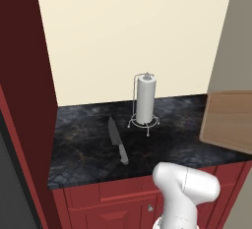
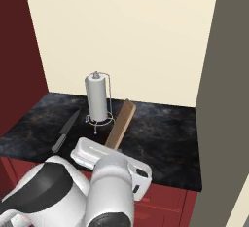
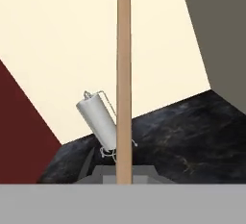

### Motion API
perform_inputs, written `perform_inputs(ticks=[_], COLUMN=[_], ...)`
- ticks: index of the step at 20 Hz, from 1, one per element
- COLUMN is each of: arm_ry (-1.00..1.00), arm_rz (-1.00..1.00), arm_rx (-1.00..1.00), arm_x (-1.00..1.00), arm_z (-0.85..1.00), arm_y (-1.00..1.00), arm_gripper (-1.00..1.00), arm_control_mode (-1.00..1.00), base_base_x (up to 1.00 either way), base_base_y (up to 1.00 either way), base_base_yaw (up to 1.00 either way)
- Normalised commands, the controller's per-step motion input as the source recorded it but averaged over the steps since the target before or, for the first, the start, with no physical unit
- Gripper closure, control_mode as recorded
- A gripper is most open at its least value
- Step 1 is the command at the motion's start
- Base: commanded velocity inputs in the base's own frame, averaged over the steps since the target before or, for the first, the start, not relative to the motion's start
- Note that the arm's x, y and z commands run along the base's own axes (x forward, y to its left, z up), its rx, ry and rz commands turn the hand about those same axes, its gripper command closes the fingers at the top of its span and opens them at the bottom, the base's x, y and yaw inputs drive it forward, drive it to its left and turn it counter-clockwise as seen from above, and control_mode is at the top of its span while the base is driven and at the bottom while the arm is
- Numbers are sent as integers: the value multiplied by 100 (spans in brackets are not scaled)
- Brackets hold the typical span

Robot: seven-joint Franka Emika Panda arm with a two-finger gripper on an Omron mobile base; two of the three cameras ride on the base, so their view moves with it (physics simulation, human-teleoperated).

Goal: Move the cutting board and knife to the sink. Then move spray from the cabinet to the counter.

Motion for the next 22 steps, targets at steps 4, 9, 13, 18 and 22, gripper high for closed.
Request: perform_inputs(ticks=[4, 9, 13, 18, 22], arm_ry=[0, 0, 0, 0, -1], arm_rz=[-2, 0, 8, 15, 15], arm_rx=[-16, -7, -1, -1, -2], arm_x=[-30, -39, -53, -60, -24], arm_z=[86, 57, 28, 3, 0], arm_y=[16, 17, 12, 26, 38], arm_gripper=[100, 100, 100, 100, 100], arm_control_mode=[-100, -100, -100, -100, -100], base_base_x=[0, 0, 0, 0, 0], base_base_y=[0, 0, 0, 0, 0], base_base_yaw=[0, 0, 0, 0, 0])
